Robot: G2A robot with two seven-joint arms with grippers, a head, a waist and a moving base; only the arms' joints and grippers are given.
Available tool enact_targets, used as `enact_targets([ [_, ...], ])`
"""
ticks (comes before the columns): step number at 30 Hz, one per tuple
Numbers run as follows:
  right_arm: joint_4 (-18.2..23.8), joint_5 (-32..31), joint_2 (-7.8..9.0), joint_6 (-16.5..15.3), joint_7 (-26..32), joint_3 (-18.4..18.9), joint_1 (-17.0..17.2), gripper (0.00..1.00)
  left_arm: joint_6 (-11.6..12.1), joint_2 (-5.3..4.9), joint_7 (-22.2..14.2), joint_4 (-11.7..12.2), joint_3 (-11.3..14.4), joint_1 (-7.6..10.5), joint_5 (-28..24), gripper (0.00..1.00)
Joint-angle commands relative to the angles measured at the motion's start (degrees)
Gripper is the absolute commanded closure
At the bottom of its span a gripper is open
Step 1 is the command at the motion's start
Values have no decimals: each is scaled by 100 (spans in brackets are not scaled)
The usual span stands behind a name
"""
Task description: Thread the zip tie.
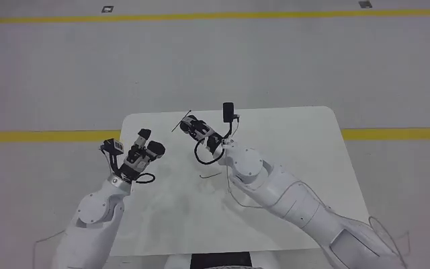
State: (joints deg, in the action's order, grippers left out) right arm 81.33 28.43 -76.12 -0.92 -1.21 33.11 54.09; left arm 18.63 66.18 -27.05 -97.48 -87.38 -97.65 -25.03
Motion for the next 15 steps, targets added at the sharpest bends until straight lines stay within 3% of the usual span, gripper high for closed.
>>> enact_targets([
  [1, 1, 1, 0, -1, 1, 0, 0, 100, -2, 0, 2, -1, 0, 0, 0, 0],
  [3, 5, -12, 0, 2, 12, -1, 12, 100, -5, 3, -18, -6, 50, 38, 29, 0],
  [8, 51, -89, -49, 378, 302, 0, 115, 100, 13, -16, -572, 67, 111, 102, -187, 0],
  [15, 31, -184, -70, 417, 301, 30, 121, 100, 31, -20, -597, 74, 103, 111, -154, 0],
])
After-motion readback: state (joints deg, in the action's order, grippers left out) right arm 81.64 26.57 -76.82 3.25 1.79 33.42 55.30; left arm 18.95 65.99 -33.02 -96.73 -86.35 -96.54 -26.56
